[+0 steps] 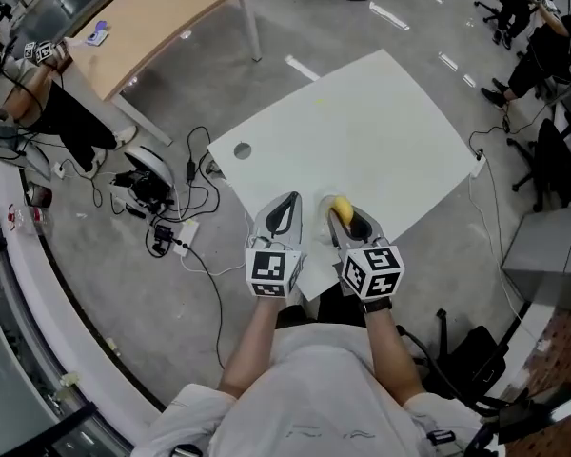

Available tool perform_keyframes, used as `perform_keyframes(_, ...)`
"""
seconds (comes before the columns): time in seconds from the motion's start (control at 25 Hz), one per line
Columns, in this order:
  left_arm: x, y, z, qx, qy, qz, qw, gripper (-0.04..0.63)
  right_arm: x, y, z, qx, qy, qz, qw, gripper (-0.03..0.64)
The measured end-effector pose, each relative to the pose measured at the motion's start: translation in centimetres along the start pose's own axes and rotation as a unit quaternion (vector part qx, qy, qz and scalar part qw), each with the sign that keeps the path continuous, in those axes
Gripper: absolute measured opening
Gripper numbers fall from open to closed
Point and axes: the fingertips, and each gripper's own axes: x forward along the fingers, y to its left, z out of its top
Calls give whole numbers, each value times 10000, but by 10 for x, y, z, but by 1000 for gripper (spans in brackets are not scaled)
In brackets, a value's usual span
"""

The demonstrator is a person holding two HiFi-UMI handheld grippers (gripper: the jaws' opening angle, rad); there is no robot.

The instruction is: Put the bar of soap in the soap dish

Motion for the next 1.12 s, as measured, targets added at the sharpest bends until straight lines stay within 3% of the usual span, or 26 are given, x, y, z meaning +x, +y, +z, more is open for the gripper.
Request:
perform_keyframes(0.24,12,-4,-47,-66,571,-46,9983,3,23,-29,-61,-121,909,-226,9955,118)
perform_keyframes(0.6,15,-5,-95,-142,1196,-8,9927,3,55,-46,-137,435,1889,-155,9809,120)
perform_keyframes(0.88,18,-11,-112,-128,1455,6,9893,3,75,-61,-154,574,2326,-140,9708,121)
perform_keyframes(1.0,21,-6,-112,-127,1459,49,9892,3,80,-65,-148,518,2266,-157,9725,126)
perform_keyframes(1.12,21,1,-106,-104,1390,120,9902,3,81,-68,-137,148,2109,-171,9772,214)
